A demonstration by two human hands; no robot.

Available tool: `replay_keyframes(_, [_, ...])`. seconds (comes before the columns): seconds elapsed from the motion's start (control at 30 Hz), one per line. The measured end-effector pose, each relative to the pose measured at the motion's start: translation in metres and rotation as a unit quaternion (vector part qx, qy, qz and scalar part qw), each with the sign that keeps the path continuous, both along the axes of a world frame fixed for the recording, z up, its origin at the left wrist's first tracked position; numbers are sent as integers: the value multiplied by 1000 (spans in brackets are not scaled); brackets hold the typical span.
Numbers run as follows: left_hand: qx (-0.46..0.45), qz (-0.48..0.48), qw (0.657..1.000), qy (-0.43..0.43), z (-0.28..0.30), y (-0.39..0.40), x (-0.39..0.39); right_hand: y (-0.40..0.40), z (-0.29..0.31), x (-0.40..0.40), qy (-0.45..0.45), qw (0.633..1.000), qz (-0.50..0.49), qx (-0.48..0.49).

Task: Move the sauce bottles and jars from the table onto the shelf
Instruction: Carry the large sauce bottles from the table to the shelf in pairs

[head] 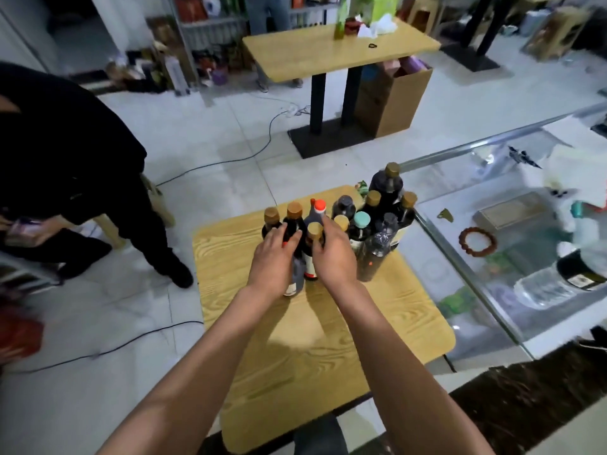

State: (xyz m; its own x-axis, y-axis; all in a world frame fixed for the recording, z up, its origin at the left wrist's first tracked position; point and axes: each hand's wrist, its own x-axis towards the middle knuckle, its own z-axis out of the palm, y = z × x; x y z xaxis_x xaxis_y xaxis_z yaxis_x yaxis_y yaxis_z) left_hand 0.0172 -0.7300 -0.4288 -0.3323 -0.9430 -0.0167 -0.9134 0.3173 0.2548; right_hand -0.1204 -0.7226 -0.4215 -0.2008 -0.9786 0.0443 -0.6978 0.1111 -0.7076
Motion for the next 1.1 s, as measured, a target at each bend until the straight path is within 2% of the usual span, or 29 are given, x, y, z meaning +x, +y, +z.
replay_keyframes(0.13, [21, 1, 1000, -17, -19, -6, -6, -16, -10, -10, -8, 999, 33, 42])
replay_keyframes(0.27, [24, 32, 999, -17, -24, -12, -11, -23, -18, -13, 26, 995, 54, 79])
replay_keyframes(0.5, [36, 98, 994, -28, -31, -5, -3, -25, -21, -16, 25, 994, 65, 78])
replay_keyframes(0.67, [8, 207, 978, 2, -41, 6, 4, -13, -31, -14, -16, 993, 88, 72])
replay_keyframes(0.73, [22, 241, 970, 35, -43, 4, -5, -8, -36, -13, -50, 990, 107, 72])
replay_keyframes(0.8, [54, 249, 961, 108, -42, -1, -11, -2, -39, -11, -72, 985, 130, 90])
replay_keyframes(0.9, [70, 271, 939, 199, -42, -6, -11, 5, -41, -10, -57, 982, 148, 103])
replay_keyframes(1.0, [50, 287, 933, 211, -42, 3, -8, 14, -44, -9, -37, 981, 164, 93])
replay_keyframes(1.1, [51, 226, 955, 187, -38, 13, -10, 28, -43, -14, -49, 984, 152, 79])
